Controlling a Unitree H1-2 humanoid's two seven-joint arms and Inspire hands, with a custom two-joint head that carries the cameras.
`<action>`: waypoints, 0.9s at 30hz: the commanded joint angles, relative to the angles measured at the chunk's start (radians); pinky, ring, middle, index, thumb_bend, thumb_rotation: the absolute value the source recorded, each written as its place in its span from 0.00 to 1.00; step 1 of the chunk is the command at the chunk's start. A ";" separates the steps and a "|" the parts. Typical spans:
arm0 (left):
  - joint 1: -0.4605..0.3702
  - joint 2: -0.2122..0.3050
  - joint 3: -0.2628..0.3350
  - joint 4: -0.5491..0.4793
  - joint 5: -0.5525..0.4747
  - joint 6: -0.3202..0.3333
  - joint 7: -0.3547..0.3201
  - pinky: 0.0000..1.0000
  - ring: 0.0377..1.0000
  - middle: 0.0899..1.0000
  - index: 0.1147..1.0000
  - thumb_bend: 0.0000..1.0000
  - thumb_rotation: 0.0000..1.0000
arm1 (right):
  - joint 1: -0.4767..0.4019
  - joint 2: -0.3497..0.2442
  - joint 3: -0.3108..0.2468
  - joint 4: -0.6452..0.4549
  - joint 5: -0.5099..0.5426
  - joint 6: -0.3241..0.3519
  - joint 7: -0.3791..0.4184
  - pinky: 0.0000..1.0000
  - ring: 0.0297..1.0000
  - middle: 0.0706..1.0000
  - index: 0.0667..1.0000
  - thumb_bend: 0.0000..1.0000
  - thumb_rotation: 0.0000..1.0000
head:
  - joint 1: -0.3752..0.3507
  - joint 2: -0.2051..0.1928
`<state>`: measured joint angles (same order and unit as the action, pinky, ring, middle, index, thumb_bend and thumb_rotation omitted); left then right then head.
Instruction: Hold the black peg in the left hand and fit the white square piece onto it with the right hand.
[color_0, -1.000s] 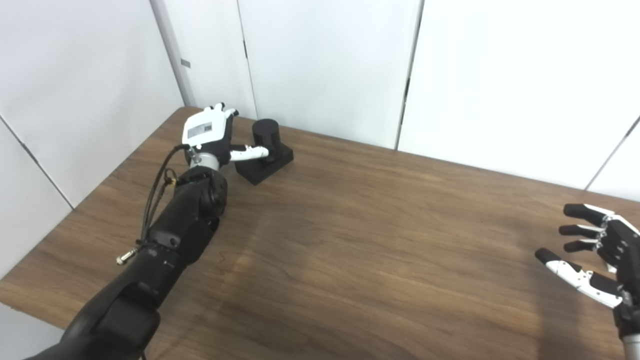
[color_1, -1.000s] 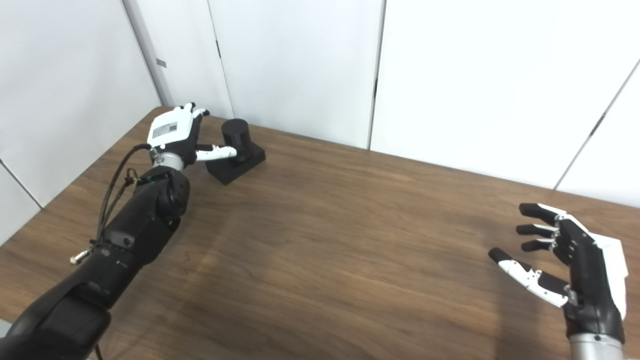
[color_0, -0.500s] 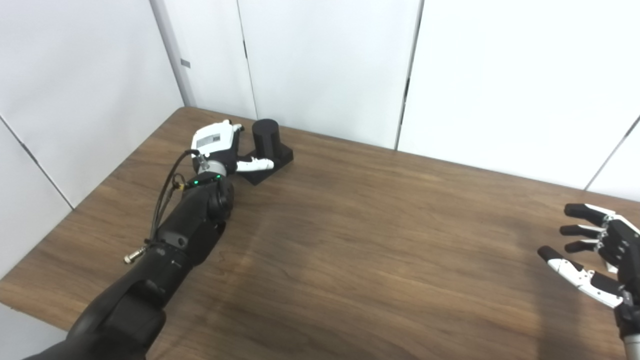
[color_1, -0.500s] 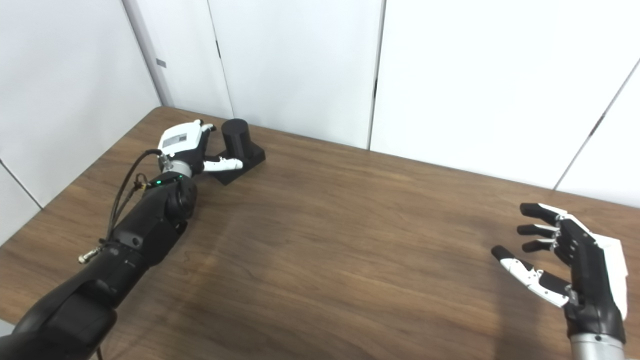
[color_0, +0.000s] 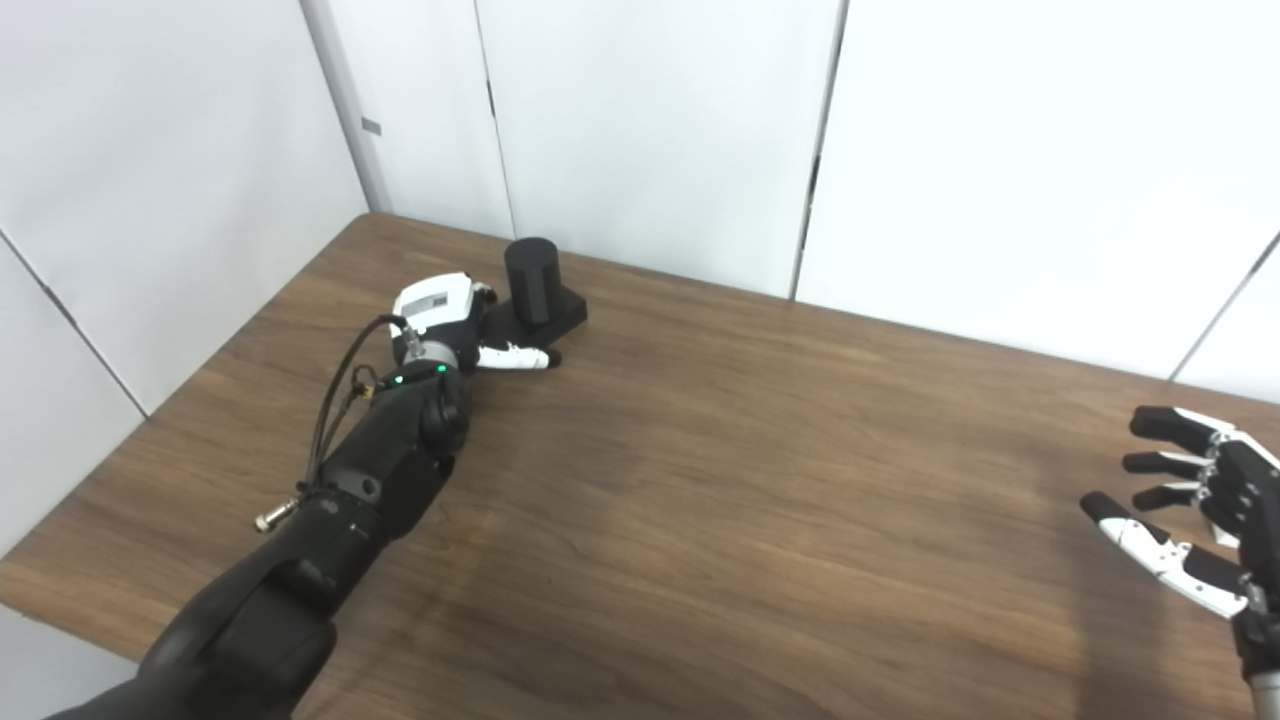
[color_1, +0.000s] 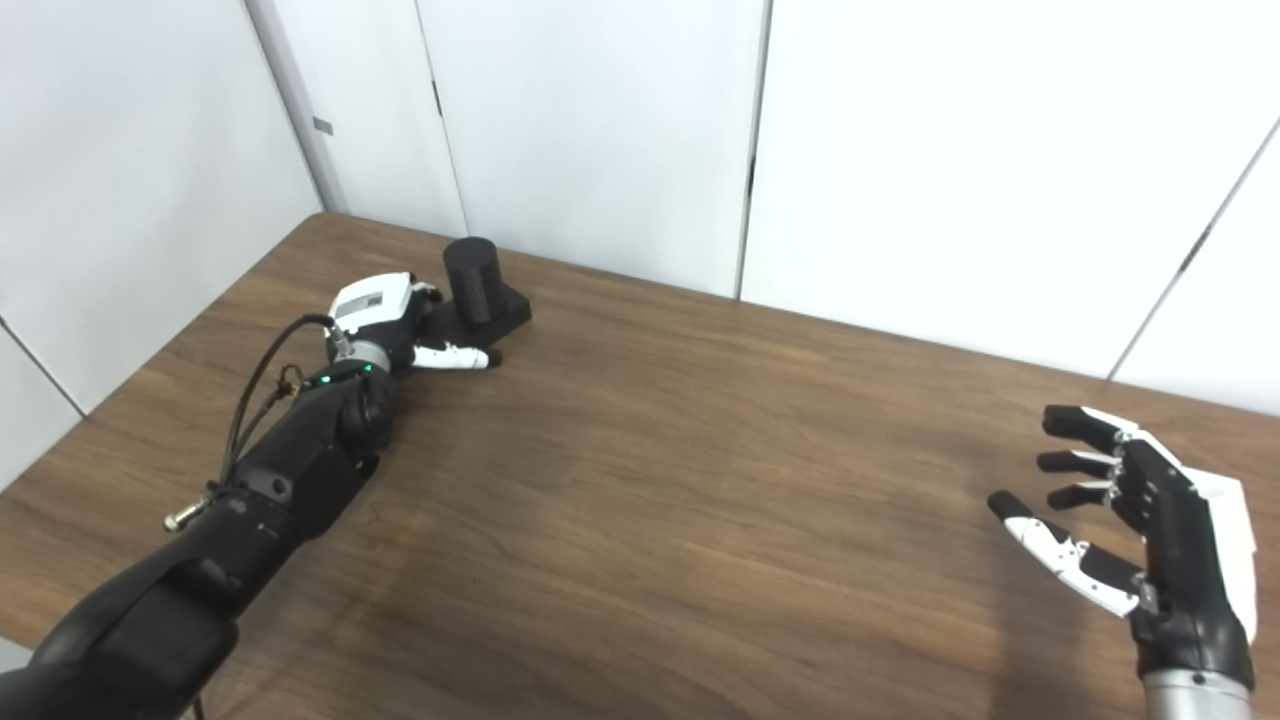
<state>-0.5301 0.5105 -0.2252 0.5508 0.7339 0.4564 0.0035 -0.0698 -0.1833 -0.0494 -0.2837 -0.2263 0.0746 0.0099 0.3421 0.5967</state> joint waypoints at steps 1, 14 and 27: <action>-0.051 0.012 -0.001 0.020 0.017 0.006 0.042 0.93 1.00 1.00 0.82 1.00 0.62 | -0.025 -0.011 -0.009 -0.034 -0.002 -0.044 -0.012 0.48 0.61 0.69 0.66 0.43 0.00 | 0.000 0.002; -0.038 0.002 0.033 0.069 -0.066 -0.056 0.121 0.98 1.00 0.96 0.54 0.89 0.35 | -0.024 -0.013 -0.016 -0.037 0.006 -0.042 -0.009 0.47 0.61 0.70 0.66 0.42 0.00 | 0.003 0.007; -0.012 0.036 -0.026 -0.002 -0.097 -0.132 0.008 0.87 0.94 0.87 0.42 0.52 0.07 | -0.026 -0.013 -0.014 -0.033 0.003 -0.041 -0.011 0.48 0.61 0.70 0.67 0.41 0.00 | -0.001 0.012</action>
<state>-0.5419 0.5348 -0.2344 0.5636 0.6444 0.3539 0.0390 -0.0699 -0.1866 -0.0558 -0.2840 -0.2234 0.0725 0.0095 0.3405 0.6075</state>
